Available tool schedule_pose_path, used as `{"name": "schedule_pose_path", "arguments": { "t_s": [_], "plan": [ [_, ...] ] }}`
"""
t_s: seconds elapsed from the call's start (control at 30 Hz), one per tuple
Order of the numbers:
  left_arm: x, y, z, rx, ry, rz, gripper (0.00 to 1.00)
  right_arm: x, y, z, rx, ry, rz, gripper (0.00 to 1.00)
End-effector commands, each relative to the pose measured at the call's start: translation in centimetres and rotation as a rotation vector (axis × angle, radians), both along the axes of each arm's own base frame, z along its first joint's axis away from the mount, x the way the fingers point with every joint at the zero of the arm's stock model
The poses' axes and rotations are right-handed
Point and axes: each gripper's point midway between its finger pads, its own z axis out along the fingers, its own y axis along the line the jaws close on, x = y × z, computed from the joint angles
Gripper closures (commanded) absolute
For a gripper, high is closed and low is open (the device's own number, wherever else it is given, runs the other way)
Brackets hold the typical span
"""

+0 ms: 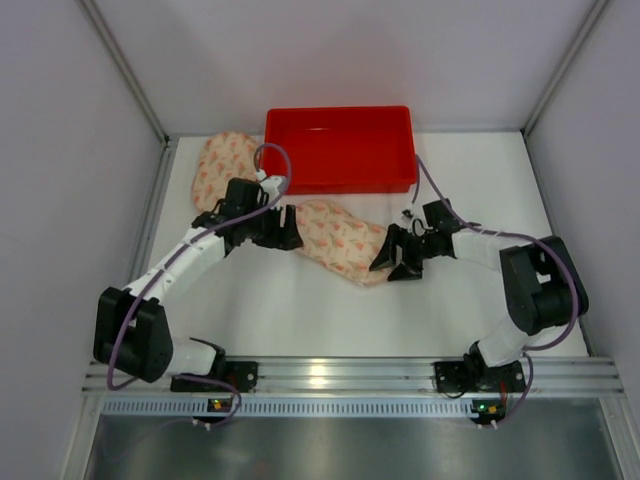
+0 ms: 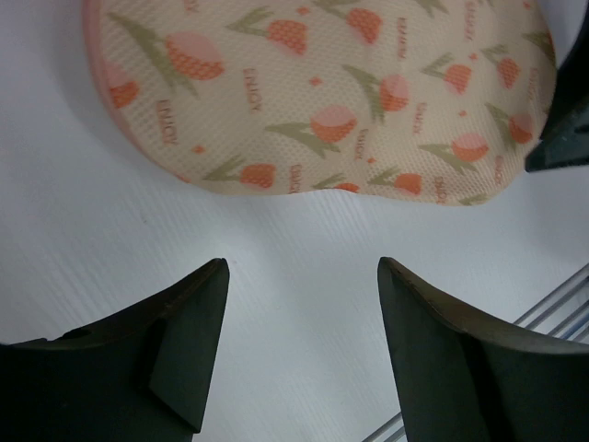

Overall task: Place the bra in the laundry bag and zip it closed
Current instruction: Adjust the laundry bag at the center of the board.

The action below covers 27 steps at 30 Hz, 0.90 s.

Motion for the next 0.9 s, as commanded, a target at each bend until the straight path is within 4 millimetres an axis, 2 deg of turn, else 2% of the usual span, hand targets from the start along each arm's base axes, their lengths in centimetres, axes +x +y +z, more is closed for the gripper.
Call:
{"name": "schedule_pose_path", "arguments": {
  "t_s": [0.0,0.07,0.1,0.13,0.17,0.2,0.23,0.3,0.33,0.4,0.43,0.5,0.53,0.6,0.63,0.7,0.77,0.83,0.87],
  "plan": [
    [1.2,2.4,-0.8,-0.098,0.062,0.198,0.28,-0.7,-0.5,1.4,0.006,-0.053,0.028,0.21],
    [1.0,2.1,-0.5,-0.192,0.074,0.253,0.26,-1.0,-0.9,2.1,-0.022,-0.061,0.047,0.17],
    [0.6,2.0,-1.2,-0.232,0.06,0.267,0.23,-0.9,-1.1,2.4,-0.032,-0.075,0.055,0.16],
    [0.4,1.4,0.0,-0.309,0.049,0.289,0.2,-0.8,-1.5,3.0,-0.04,-0.109,0.067,0.16],
    [0.2,1.3,0.2,-0.344,0.043,0.3,0.1,-0.6,-2.1,3.2,-0.046,-0.114,0.054,0.16],
    [-0.5,1.1,-0.8,-0.36,0.066,0.314,0.02,-0.7,-2.6,3.4,-0.053,-0.109,0.048,0.17],
    [-0.3,0.8,-0.5,-0.396,0.072,0.336,0.02,-0.1,-3.2,3.9,-0.065,-0.157,0.056,0.18],
    [-0.6,0.6,-1.2,-0.402,0.111,0.346,0.02,1.2,-5.1,4.0,-0.129,-0.204,0.041,0.2],
    [-0.9,0.5,-1.7,-0.405,0.135,0.35,0.02,2.1,-5.8,4.2,-0.155,-0.257,0.053,0.21],
    [-1.0,0.7,-2.1,-0.401,0.145,0.372,0.02,5.2,-6.9,5.8,-0.178,-0.347,-0.01,0.22],
    [-1.3,0.9,-2.6,-0.398,0.159,0.386,0.02,7.6,-6.9,7.4,-0.166,-0.429,-0.043,0.22],
    [-1.6,0.9,-3.3,-0.392,0.18,0.394,0.02,9.9,-6.4,8.5,-0.145,-0.478,-0.083,0.23],
    [-1.7,1.0,-3.7,-0.391,0.194,0.403,0.02,12.0,-5.9,8.8,-0.133,-0.512,-0.095,0.23],
    [-2.0,1.1,-4.4,-0.383,0.215,0.414,0.02,13.2,-4.2,8.3,-0.119,-0.51,-0.069,0.24],
    [-2.0,1.1,-4.6,-0.38,0.22,0.416,0.02,14.2,-3.5,7.3,-0.115,-0.494,-0.067,0.26],
    [-2.0,1.1,-4.6,-0.376,0.211,0.414,0.02,14.6,-1.8,6.4,-0.096,-0.483,-0.054,0.27],
    [-2.0,1.2,-4.5,-0.373,0.205,0.412,0.02,14.4,-0.6,4.3,-0.095,-0.453,-0.033,0.3],
    [-2.1,1.2,-4.1,-0.374,0.191,0.404,0.02,13.2,-0.1,2.4,-0.102,-0.408,-0.017,0.4],
    [-2.1,1.2,-4.0,-0.374,0.186,0.401,0.02,12.5,0.5,2.0,-0.102,-0.406,0.001,0.45]
  ]
}}
